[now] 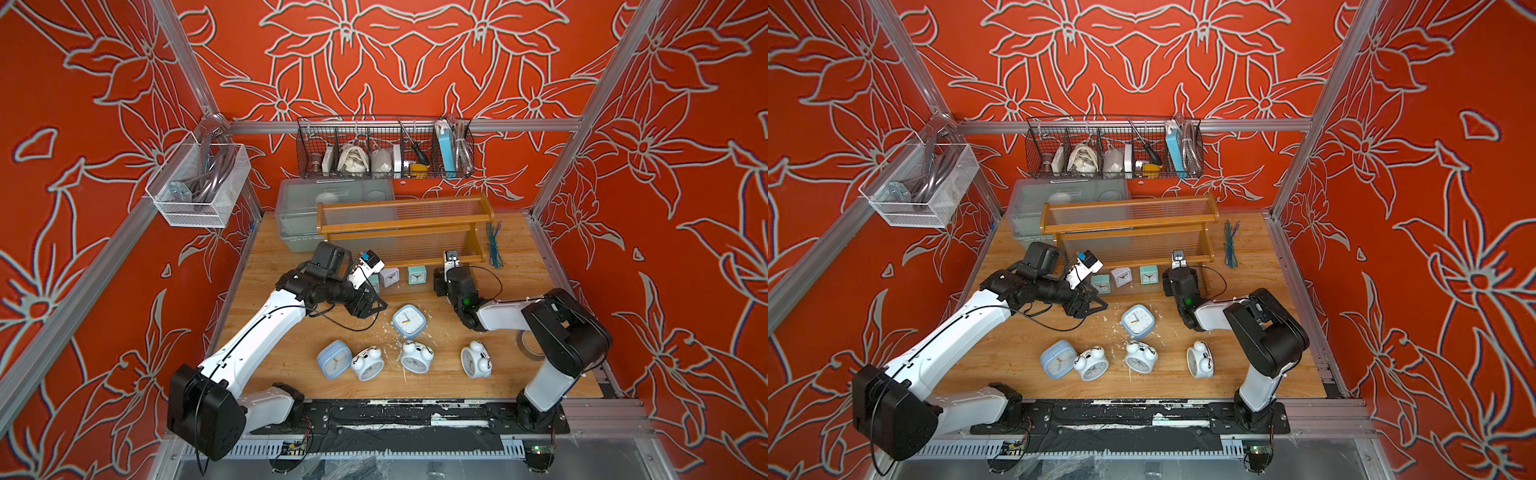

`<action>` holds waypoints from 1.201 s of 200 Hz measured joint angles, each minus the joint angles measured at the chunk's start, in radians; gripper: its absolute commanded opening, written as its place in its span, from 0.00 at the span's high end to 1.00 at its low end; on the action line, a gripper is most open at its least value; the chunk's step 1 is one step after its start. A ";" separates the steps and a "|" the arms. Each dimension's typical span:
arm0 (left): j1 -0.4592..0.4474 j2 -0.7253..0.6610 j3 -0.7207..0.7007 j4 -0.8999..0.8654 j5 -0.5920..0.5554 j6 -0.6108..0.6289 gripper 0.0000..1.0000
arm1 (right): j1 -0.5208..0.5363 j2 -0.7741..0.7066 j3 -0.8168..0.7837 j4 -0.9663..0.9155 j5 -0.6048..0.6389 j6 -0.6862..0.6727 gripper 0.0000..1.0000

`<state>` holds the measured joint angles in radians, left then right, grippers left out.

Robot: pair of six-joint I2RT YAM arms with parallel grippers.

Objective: Place the alarm clocks on the shelf by style
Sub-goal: Place the alarm on the shelf.

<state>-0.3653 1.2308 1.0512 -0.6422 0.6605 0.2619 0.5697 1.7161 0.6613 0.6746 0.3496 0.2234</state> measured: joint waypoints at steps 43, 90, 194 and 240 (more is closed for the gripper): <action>0.000 0.000 0.000 0.000 0.000 0.000 0.32 | 0.000 0.007 0.007 0.005 0.002 0.000 0.48; 0.001 0.000 0.000 0.000 0.001 0.000 0.32 | 0.000 0.003 0.007 -0.003 -0.001 0.005 0.26; 0.005 -0.007 0.000 -0.006 0.010 0.007 0.32 | 0.000 -0.159 0.007 -0.189 -0.031 0.020 0.00; 0.005 -0.011 0.000 -0.063 0.011 0.053 0.32 | 0.000 -0.347 -0.003 -0.359 -0.069 0.049 0.00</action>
<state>-0.3599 1.2198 1.0515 -0.7048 0.6720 0.3149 0.5697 1.3693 0.6586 0.3153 0.2806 0.2722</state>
